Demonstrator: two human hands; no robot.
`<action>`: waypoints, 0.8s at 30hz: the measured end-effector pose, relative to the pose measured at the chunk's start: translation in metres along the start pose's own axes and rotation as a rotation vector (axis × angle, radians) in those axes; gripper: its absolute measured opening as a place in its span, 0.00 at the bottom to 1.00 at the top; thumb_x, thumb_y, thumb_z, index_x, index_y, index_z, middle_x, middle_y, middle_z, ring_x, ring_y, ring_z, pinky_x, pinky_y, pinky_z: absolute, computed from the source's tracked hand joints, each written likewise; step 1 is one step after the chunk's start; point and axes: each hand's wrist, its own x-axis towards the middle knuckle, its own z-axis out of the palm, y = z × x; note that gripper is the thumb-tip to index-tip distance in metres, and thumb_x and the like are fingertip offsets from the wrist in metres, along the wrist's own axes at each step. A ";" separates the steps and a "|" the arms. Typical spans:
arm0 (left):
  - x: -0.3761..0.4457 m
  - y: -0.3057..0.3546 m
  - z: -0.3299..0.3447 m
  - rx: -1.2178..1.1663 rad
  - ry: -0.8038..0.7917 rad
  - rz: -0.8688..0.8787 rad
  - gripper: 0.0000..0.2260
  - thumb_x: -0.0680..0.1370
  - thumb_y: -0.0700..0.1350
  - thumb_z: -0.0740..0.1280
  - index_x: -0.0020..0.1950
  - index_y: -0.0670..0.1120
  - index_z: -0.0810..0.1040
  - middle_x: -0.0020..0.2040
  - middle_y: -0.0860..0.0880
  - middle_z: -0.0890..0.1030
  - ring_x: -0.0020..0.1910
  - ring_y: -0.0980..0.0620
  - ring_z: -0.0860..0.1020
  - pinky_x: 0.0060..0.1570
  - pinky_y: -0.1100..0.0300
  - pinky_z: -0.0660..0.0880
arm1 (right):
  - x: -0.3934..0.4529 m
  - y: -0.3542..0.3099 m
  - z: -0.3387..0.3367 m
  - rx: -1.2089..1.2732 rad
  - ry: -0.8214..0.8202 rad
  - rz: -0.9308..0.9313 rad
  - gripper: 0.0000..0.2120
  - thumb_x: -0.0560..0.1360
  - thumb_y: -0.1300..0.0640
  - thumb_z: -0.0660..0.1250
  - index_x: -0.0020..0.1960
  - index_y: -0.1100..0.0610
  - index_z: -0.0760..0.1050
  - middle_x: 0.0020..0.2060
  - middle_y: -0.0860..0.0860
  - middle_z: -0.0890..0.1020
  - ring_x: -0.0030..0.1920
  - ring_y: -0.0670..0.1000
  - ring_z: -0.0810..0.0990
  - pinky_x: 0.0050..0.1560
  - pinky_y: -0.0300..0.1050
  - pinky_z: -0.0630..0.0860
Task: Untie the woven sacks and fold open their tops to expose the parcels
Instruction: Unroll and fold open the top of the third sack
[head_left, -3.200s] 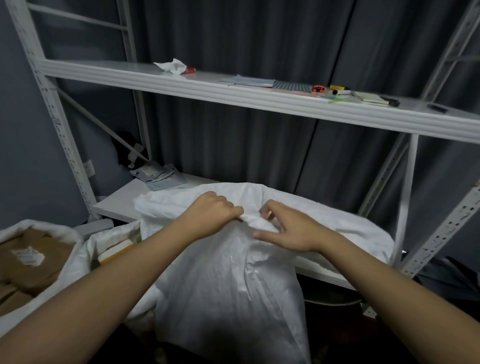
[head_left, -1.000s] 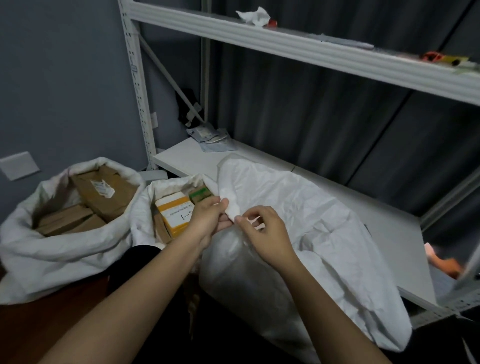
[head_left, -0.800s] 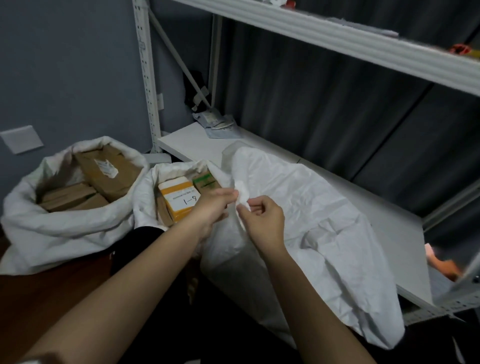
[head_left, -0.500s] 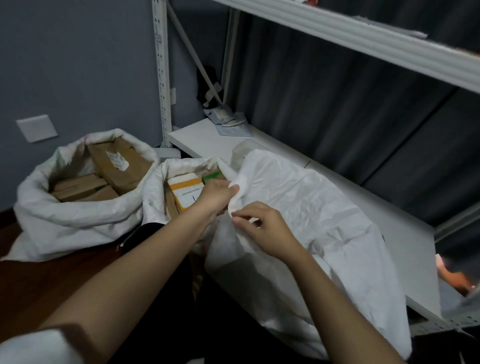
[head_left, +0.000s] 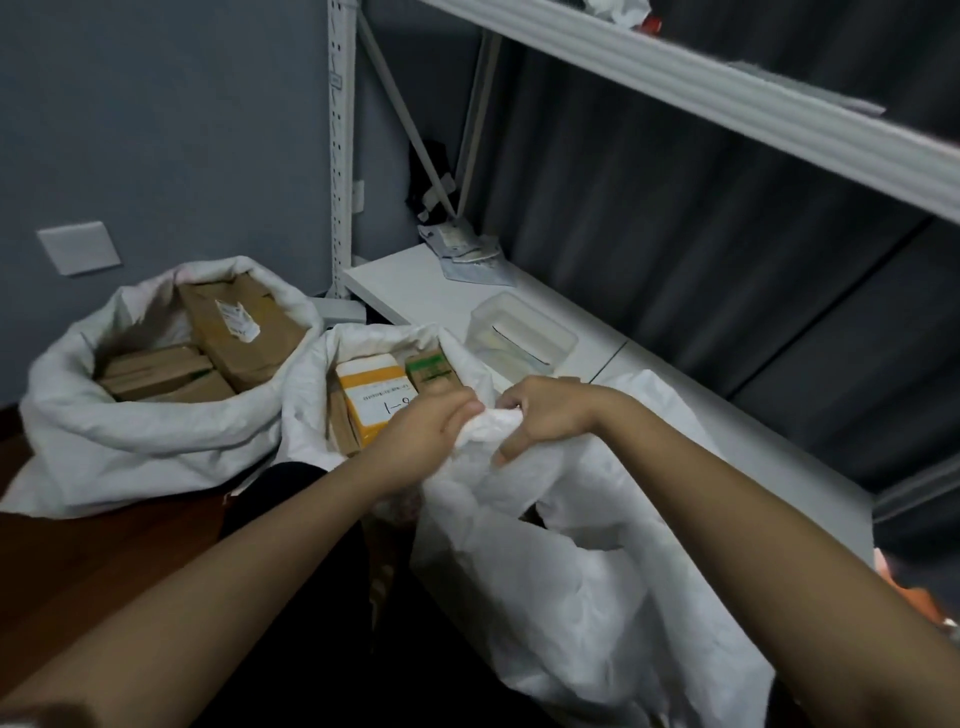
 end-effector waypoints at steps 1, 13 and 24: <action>0.004 -0.002 -0.006 -0.046 -0.001 -0.063 0.10 0.82 0.48 0.57 0.49 0.46 0.76 0.48 0.50 0.73 0.48 0.52 0.71 0.53 0.56 0.69 | -0.002 0.003 -0.004 -0.031 -0.003 -0.022 0.15 0.67 0.46 0.75 0.48 0.49 0.75 0.40 0.42 0.77 0.41 0.45 0.76 0.38 0.40 0.68; 0.013 0.012 -0.004 -0.231 -0.214 -0.460 0.27 0.80 0.62 0.49 0.64 0.46 0.75 0.63 0.46 0.76 0.61 0.47 0.74 0.57 0.57 0.69 | -0.010 0.027 -0.002 -0.115 0.020 -0.060 0.11 0.69 0.48 0.74 0.43 0.51 0.74 0.37 0.45 0.75 0.39 0.46 0.74 0.36 0.40 0.68; 0.026 0.007 -0.014 0.023 -0.424 -0.318 0.23 0.82 0.58 0.51 0.63 0.47 0.77 0.64 0.48 0.75 0.62 0.49 0.72 0.61 0.57 0.65 | -0.018 0.038 0.004 -0.365 0.125 0.033 0.17 0.71 0.41 0.70 0.47 0.54 0.74 0.42 0.49 0.79 0.44 0.53 0.76 0.42 0.45 0.66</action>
